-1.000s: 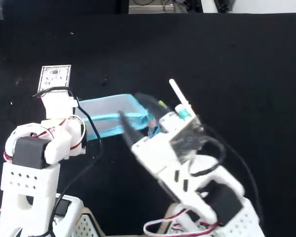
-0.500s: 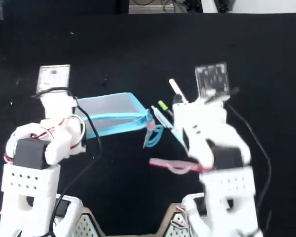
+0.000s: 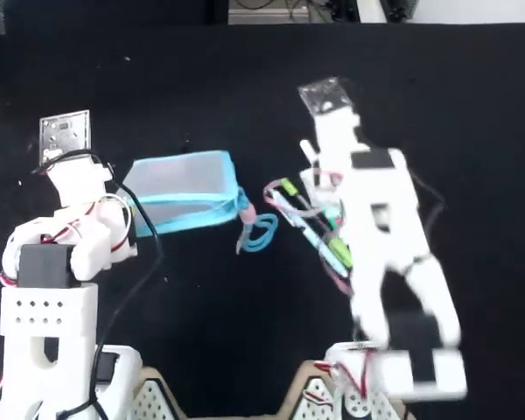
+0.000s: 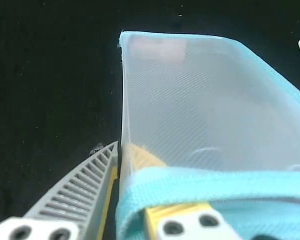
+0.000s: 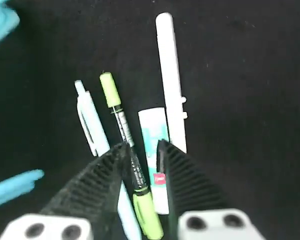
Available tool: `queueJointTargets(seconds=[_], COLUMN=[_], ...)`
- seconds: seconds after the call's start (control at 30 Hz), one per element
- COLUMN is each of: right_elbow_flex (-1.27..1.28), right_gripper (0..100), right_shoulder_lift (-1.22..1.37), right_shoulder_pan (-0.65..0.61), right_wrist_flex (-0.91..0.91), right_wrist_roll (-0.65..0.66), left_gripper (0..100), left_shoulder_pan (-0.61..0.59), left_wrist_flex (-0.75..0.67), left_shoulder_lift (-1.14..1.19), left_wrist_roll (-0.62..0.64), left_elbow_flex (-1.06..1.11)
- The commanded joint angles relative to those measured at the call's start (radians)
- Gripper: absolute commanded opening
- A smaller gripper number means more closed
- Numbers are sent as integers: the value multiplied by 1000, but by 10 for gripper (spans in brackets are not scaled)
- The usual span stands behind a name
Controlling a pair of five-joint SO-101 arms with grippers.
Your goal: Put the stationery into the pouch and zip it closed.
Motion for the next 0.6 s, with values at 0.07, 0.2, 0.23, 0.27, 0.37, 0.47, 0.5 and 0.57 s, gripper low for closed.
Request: queueJointTargets(seconds=[0.07, 0.2, 0.23, 0.27, 0.37, 0.47, 0.5, 0.57], right_elbow_flex=[-343, -522, -550, -573, -607, -611, -610, -605], right_gripper=[130, 132, 132, 132, 133, 134, 134, 135], right_shoulder_lift=[323, 486, 515, 538, 587, 616, 624, 642], right_shoulder_pan=[12, 31, 40, 44, 52, 61, 61, 57], right_wrist_flex=[167, 267, 281, 292, 302, 298, 298, 299], right_wrist_roll=[107, 150, 160, 169, 206, 252, 270, 293], left_gripper=[30, 30, 30, 30, 30, 30, 30, 30], left_shoulder_pan=[-15, -15, -15, -13, -15, -15, -13, -13], left_wrist_flex=[-2, -2, -2, -2, -2, -2, -2, -2], left_shoulder_lift=[2, 2, 2, 2, 2, 2, 0, 0], left_wrist_roll=[0, 0, 0, 0, 0, 0, 0, 0], left_elbow_flex=[13, 13, 13, 13, 13, 13, 13, 13])
